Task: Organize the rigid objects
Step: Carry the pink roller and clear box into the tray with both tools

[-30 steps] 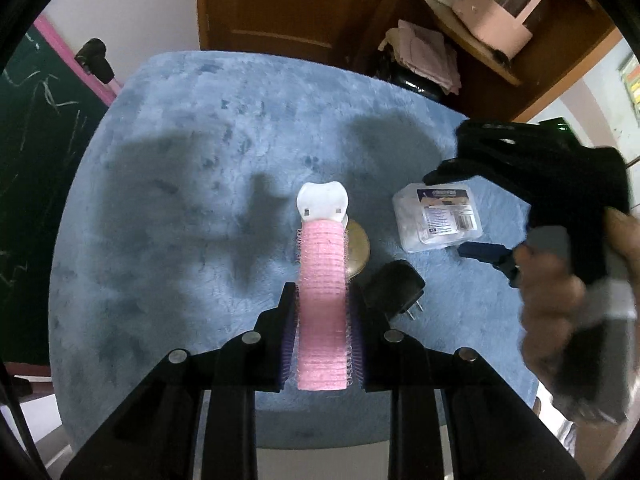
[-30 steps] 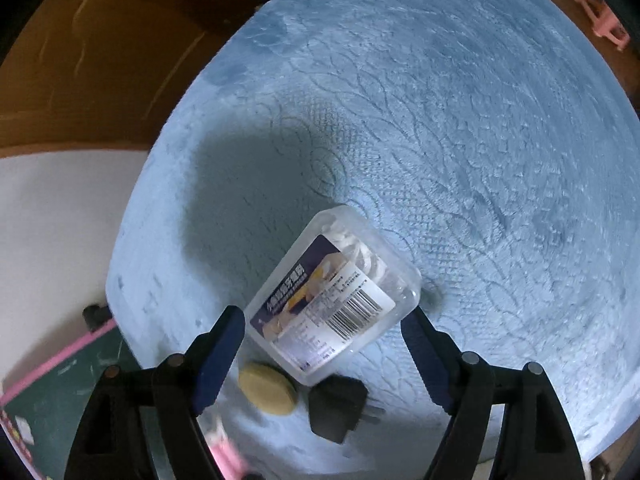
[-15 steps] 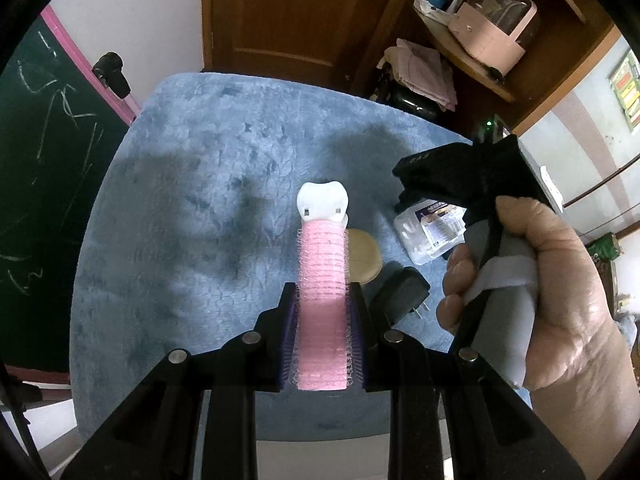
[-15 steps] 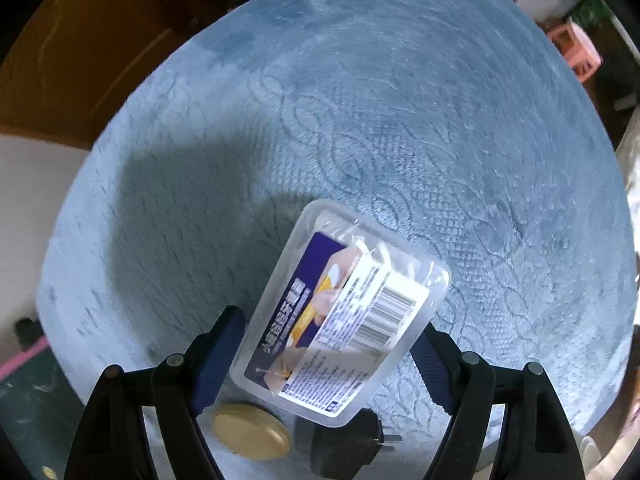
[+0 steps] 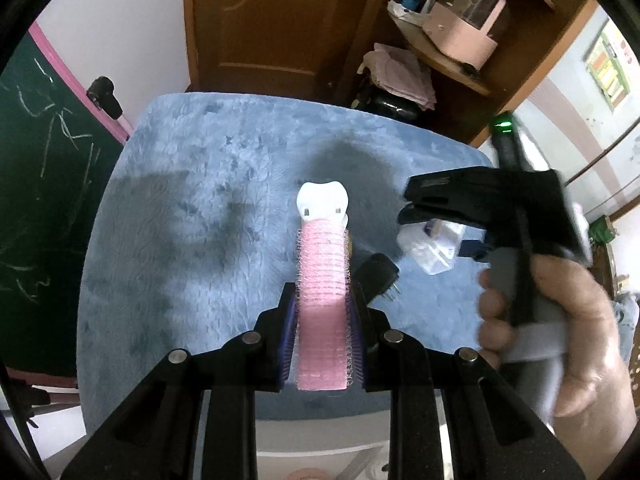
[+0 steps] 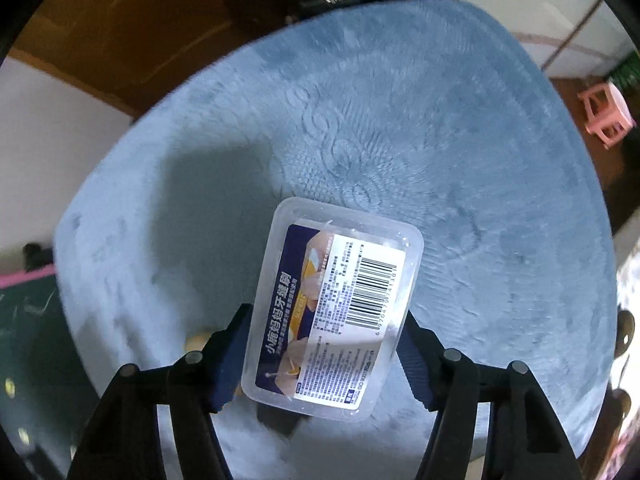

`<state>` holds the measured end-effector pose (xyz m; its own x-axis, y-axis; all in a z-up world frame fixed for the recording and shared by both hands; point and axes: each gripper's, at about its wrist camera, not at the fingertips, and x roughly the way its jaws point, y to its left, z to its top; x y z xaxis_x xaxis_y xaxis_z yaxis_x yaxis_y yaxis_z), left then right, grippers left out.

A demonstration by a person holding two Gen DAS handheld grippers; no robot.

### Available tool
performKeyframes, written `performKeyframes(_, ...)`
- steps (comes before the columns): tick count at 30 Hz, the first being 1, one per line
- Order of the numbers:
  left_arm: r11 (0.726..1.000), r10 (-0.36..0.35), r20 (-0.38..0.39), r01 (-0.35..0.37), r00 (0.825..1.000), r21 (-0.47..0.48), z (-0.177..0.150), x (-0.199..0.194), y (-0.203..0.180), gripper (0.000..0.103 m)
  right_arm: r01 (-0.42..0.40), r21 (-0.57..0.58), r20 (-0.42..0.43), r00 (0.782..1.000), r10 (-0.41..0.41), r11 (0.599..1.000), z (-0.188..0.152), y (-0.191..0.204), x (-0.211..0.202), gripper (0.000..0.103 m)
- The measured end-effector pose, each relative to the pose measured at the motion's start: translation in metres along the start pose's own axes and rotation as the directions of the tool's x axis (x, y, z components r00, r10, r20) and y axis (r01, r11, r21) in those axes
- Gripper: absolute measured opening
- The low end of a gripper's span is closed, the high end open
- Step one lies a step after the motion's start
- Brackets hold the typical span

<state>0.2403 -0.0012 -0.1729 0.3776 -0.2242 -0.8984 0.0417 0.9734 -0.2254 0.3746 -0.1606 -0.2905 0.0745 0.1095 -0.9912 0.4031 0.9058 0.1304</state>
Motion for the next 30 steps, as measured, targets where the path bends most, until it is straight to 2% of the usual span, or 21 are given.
performKeyframes(6,0.999,-0.001,0.025,0.000,1.000,0.036,-0.020,-0.030,-0.011,0.026,-0.165,-0.088,0.067,0.983,0.171,0.982,-0.033,-0.025,-0.060,0.067)
performKeyframes(9,0.998,-0.006,0.031,0.004,0.999,0.055,-0.034,-0.047,-0.016,0.026,-0.205,-0.188,0.115,0.967,0.229,0.961,-0.054,-0.051,-0.102,0.067)
performKeyframes(14,0.993,0.004,0.043,-0.009,0.999,0.118,-0.071,-0.078,-0.027,0.026,-0.229,-0.309,0.159,0.944,0.288,0.923,-0.117,-0.086,-0.154,0.067)
performKeyframes(18,0.987,0.030,0.042,-0.037,0.999,0.159,-0.105,-0.095,-0.032,0.026,-0.172,-0.424,0.211,0.936,0.282,0.889,-0.182,-0.104,-0.191,0.067)
performKeyframes(22,0.982,0.046,0.022,-0.049,0.999,0.181,-0.135,-0.102,-0.037,0.026,-0.087,-0.501,0.269,0.930,0.250,0.861,-0.231,-0.118,-0.203,0.067)
performKeyframes(26,0.981,0.059,-0.006,-0.057,0.998,0.184,-0.161,-0.102,-0.041,0.026,-0.034,-0.536,0.292,0.930,0.224,0.844,-0.273,-0.135,-0.203,0.067)
performKeyframes(30,0.979,0.075,-0.046,-0.065,0.996,0.192,-0.184,-0.097,-0.047,0.026,0.048,-0.549,0.320,0.934,0.157,0.834,-0.304,-0.146,-0.190,0.067)
